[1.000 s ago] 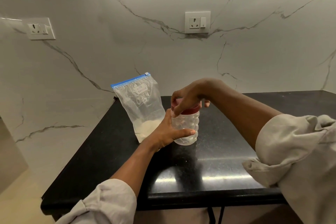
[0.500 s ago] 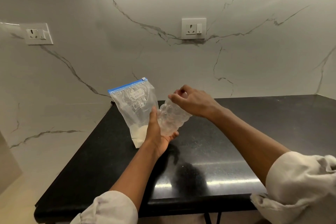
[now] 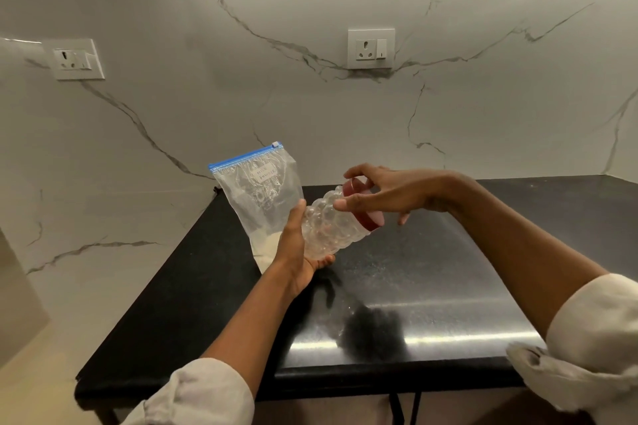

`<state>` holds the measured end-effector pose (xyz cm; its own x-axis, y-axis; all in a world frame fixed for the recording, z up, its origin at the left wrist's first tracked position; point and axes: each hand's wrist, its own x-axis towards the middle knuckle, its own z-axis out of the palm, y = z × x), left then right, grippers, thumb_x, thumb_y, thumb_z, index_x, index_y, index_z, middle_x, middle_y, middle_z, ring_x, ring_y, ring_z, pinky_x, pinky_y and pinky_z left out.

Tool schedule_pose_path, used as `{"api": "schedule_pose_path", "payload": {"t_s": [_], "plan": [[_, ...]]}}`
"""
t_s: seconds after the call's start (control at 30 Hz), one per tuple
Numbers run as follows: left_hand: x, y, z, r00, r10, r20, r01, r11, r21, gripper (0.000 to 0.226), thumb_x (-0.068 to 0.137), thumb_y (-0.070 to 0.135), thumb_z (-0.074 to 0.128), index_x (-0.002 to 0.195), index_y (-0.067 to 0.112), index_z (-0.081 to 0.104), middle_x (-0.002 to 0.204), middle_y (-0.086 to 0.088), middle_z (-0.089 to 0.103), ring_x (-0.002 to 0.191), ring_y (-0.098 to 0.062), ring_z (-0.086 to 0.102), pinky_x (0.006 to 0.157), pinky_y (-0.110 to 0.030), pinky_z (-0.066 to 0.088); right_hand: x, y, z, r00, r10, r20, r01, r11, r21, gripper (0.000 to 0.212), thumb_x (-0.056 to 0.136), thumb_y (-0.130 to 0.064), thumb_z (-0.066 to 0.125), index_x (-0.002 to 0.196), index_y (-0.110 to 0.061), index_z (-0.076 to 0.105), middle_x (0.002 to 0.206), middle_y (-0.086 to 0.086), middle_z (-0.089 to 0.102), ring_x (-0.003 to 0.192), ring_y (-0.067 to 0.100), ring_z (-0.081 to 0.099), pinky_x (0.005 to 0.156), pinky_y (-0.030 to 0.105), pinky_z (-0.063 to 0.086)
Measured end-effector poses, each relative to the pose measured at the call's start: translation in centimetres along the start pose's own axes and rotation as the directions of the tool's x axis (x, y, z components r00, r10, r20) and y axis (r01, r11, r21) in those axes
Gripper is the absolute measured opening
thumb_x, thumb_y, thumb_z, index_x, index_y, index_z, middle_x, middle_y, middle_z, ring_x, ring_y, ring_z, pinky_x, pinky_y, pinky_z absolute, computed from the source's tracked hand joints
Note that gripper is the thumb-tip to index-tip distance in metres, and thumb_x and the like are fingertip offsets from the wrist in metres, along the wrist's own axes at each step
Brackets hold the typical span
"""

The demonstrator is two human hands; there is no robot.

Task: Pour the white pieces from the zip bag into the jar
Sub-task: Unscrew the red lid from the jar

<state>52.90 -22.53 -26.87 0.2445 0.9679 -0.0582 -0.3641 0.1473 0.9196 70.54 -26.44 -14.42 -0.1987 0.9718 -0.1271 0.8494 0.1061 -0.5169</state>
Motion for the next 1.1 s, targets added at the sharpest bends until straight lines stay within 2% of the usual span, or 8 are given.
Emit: {"api": "schedule_pose_path", "payload": {"t_s": [0.13,0.23,0.4,0.57,0.77,0.83,0.93,1.1], "plan": [[-0.1,0.1,0.3,1.000,-0.014,-0.002,0.014,1.000,-0.023,0.056,0.088,0.067,0.045,0.112,0.022,0.068,0.102,-0.008,0.075,0.084,-0.024,0.067,0.055,-0.029,0.046,-0.2,0.6,0.2,1.000,0.006,0.009,-0.007,0.986,0.168,0.083,0.063,-0.068,0.073,0.132,-0.040,0.036,0.120,0.013,0.054,0.081,0.028,0.073,0.064,0.038,0.062],[0.0,0.2,0.1,1.000,-0.029,0.000,0.029,0.997,-0.067,0.057,0.089,0.066,0.045,0.115,0.021,0.067,0.104,-0.010,0.074,0.082,-0.023,0.066,0.053,-0.029,0.045,-0.6,0.7,0.0,0.990,-0.140,-0.008,0.140,0.988,0.061,0.080,0.067,-0.045,0.084,0.131,-0.051,0.036,0.136,0.002,0.040,0.103,0.025,0.061,0.071,0.041,0.062],[0.0,0.1,-0.2,0.999,-0.035,-0.001,0.035,0.998,-0.061,0.056,0.088,0.067,0.044,0.113,0.022,0.067,0.098,-0.007,0.075,0.082,-0.023,0.066,0.053,-0.028,0.047,-0.6,-0.2,0.1,1.000,-0.018,0.017,0.016,0.993,0.116,0.108,0.052,-0.081,0.067,0.143,-0.043,0.022,0.131,0.010,0.050,0.088,0.026,0.072,0.064,0.035,0.061],[0.0,-0.1,-0.6,0.998,-0.065,0.021,0.067,0.990,-0.123,0.060,0.088,0.066,0.045,0.117,0.018,0.067,0.105,-0.013,0.073,0.082,-0.026,0.064,0.049,-0.028,0.044,-0.7,0.2,0.4,0.985,-0.167,-0.052,0.169,0.985,0.022,0.083,0.073,-0.047,0.080,0.139,-0.046,0.028,0.139,0.005,0.039,0.101,0.024,0.063,0.072,0.039,0.062],[0.1,-0.1,-0.6,0.997,-0.076,0.019,0.078,0.990,-0.117,0.057,0.089,0.066,0.045,0.111,0.019,0.069,0.103,-0.013,0.074,0.084,-0.026,0.064,0.050,-0.028,0.045,-0.4,-0.4,0.6,0.993,-0.115,-0.041,0.115,0.993,-0.003,0.082,0.076,-0.066,0.065,0.143,-0.045,0.023,0.131,0.007,0.049,0.080,0.018,0.072,0.059,0.029,0.059],[0.1,-0.2,-0.7,0.996,-0.077,0.032,0.081,0.989,-0.127,0.059,0.089,0.066,0.045,0.113,0.018,0.069,0.106,-0.014,0.073,0.083,-0.026,0.064,0.050,-0.027,0.044,-0.3,-0.1,0.4,0.985,-0.168,-0.030,0.167,0.986,-0.022,0.082,0.076,-0.051,0.077,0.140,-0.051,0.026,0.141,0.003,0.038,0.100,0.021,0.063,0.069,0.032,0.061],[0.2,-0.2,-0.8,0.996,-0.079,0.044,0.085,0.988,-0.128,0.060,0.089,0.066,0.044,0.114,0.018,0.068,0.108,-0.016,0.072,0.084,-0.027,0.063,0.049,-0.028,0.043,-0.2,-0.1,0.4,0.992,-0.121,-0.030,0.118,0.990,-0.082,0.106,0.059,-0.074,0.073,0.144,-0.052,0.014,0.154,-0.001,0.022,0.122,0.028,0.051,0.074,0.035,0.062],[0.1,-0.3,-0.6,0.996,-0.090,0.030,0.093,0.988,-0.125,0.059,0.090,0.065,0.042,0.113,0.017,0.069,0.111,-0.017,0.072,0.092,-0.031,0.061,0.050,-0.028,0.044,0.2,-0.2,0.4,0.994,-0.087,-0.060,0.084,0.995,-0.051,0.079,0.076,-0.065,0.066,0.140,-0.041,0.027,0.127,0.012,0.055,0.081,0.020,0.071,0.056,0.028,0.058]]}}
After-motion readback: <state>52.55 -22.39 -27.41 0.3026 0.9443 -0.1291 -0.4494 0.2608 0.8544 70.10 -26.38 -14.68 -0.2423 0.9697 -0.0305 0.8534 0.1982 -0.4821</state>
